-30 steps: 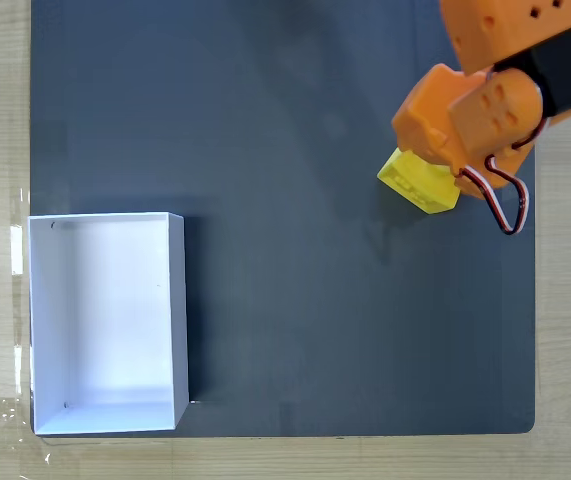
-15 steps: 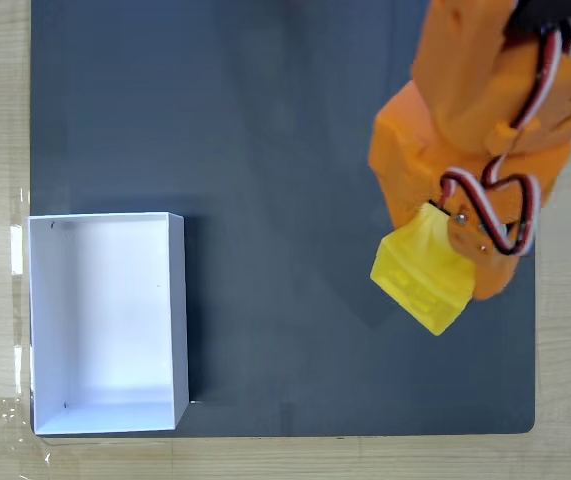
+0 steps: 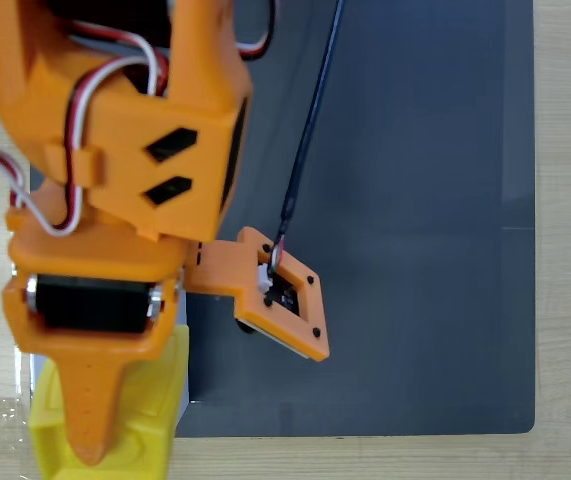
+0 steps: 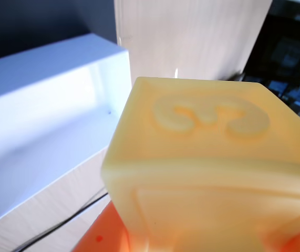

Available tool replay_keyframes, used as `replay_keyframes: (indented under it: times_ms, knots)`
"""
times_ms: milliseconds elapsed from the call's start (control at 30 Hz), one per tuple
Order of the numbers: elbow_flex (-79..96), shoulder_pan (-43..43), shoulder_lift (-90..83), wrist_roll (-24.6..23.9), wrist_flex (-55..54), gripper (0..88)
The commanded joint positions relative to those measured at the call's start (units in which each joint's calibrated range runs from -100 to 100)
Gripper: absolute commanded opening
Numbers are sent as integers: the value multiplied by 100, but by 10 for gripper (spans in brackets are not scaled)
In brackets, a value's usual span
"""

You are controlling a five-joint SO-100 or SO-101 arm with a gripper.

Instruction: Grasp a yellow block and put it in the box

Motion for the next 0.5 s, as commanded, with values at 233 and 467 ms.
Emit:
replay_keyframes:
  times_ms: [233,467]
  knots:
    - [-252,664,629,-10,-163,209]
    - [-261,614,1222,-10,-206,213]
